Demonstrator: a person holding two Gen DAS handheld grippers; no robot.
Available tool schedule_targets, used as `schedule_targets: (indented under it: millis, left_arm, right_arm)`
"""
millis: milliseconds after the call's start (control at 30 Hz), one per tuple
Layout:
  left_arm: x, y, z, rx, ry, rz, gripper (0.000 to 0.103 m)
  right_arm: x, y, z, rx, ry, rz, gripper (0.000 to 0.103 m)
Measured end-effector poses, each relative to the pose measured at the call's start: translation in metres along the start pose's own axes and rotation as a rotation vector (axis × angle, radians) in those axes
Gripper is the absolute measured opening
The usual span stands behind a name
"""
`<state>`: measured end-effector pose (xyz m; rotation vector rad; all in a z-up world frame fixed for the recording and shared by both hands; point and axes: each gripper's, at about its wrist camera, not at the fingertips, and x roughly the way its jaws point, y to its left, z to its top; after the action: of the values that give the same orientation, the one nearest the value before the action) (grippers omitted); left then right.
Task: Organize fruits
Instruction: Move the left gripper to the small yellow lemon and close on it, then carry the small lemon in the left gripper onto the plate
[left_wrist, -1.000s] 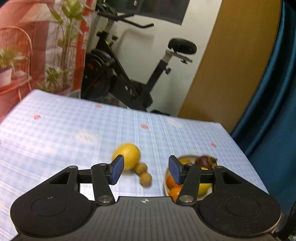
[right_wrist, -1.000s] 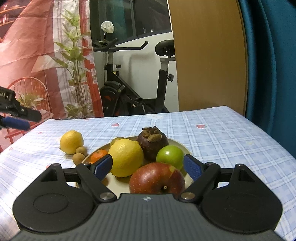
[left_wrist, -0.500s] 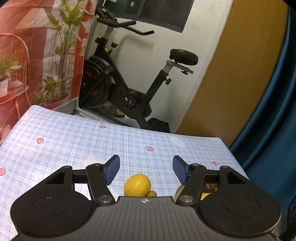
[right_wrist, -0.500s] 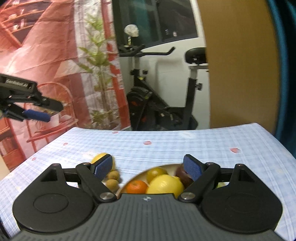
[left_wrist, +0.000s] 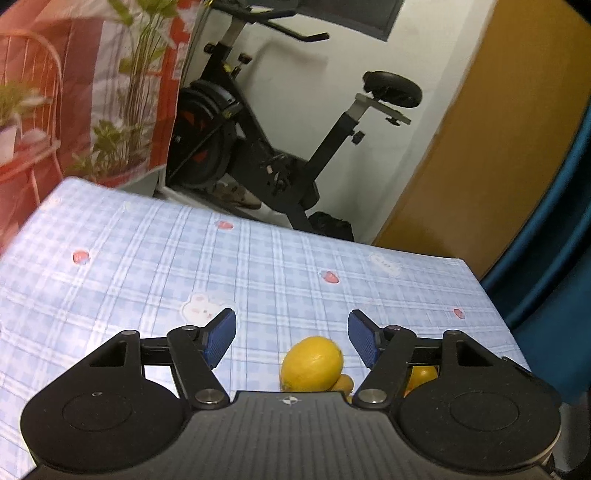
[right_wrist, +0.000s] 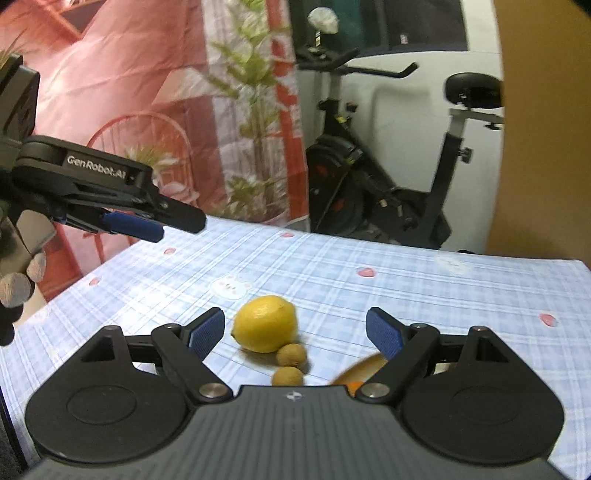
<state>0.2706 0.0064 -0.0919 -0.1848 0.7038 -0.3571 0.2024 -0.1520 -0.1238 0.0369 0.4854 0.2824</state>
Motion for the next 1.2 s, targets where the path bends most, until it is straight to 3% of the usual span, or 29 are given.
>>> schedule_targets:
  millis: [233, 533, 633, 700, 900, 1200]
  left_arm:
    - [0.009, 0.027, 0.000, -0.091, 0.004, 0.002, 0.070]
    - [0.029, 0.040, -0.005, -0.125, 0.050, -0.031, 0.070]
    - [0.041, 0.038, -0.006, -0.105, 0.082, -0.077, 0.070]
    - [0.049, 0.034, -0.009, -0.076, 0.103, -0.105, 0.070]
    - [0.061, 0.028, -0.020, -0.009, 0.134, -0.179, 0.070]
    - [0.075, 0.036, -0.030, -0.037, 0.177, -0.245, 0.070]
  right_arm:
    - [0.056, 0.010, 0.003, -0.022, 0.107, 0.054, 0.086]
    - [0.107, 0.015, 0.000, -0.053, 0.200, 0.006, 0.080]
    - [0.114, 0.013, -0.001, -0.040, 0.220, 0.012, 0.079]
    - [0.114, 0.012, -0.001, -0.028, 0.232, 0.024, 0.072]
    - [0.107, 0.008, -0.001, 0.000, 0.213, 0.059, 0.071]
    - [0.104, 0.014, 0.000, -0.006, 0.207, 0.117, 0.069]
